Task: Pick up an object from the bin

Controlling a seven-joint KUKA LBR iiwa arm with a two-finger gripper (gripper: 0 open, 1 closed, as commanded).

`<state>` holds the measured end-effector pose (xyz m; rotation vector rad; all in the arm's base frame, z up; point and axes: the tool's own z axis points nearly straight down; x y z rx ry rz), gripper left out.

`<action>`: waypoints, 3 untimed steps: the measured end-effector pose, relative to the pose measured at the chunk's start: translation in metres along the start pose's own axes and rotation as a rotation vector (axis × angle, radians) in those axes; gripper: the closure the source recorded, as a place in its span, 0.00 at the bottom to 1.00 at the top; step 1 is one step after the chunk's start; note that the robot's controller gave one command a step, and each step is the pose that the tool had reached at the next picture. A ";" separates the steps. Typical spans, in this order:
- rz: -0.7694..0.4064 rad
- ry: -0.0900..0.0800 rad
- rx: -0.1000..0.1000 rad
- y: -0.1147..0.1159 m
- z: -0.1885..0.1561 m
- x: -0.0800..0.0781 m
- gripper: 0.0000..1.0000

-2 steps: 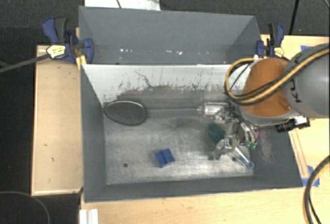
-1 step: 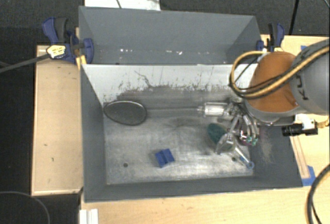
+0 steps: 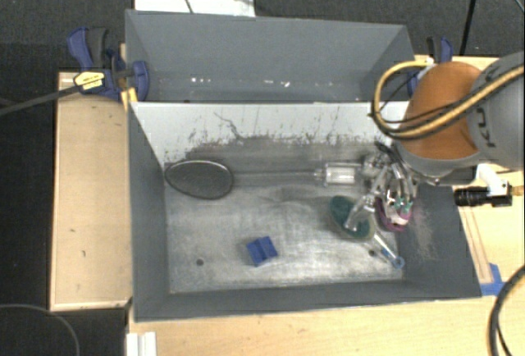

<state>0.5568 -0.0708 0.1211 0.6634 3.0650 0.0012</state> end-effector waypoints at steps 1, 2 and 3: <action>0.265 0.004 0.002 0.008 0.049 0.000 0.00; 0.350 0.008 -0.013 -0.024 0.048 -0.019 0.00; 0.354 0.003 -0.016 -0.025 0.046 -0.021 1.00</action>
Offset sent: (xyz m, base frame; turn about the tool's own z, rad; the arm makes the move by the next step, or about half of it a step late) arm 0.0029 0.0080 -0.0511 0.2661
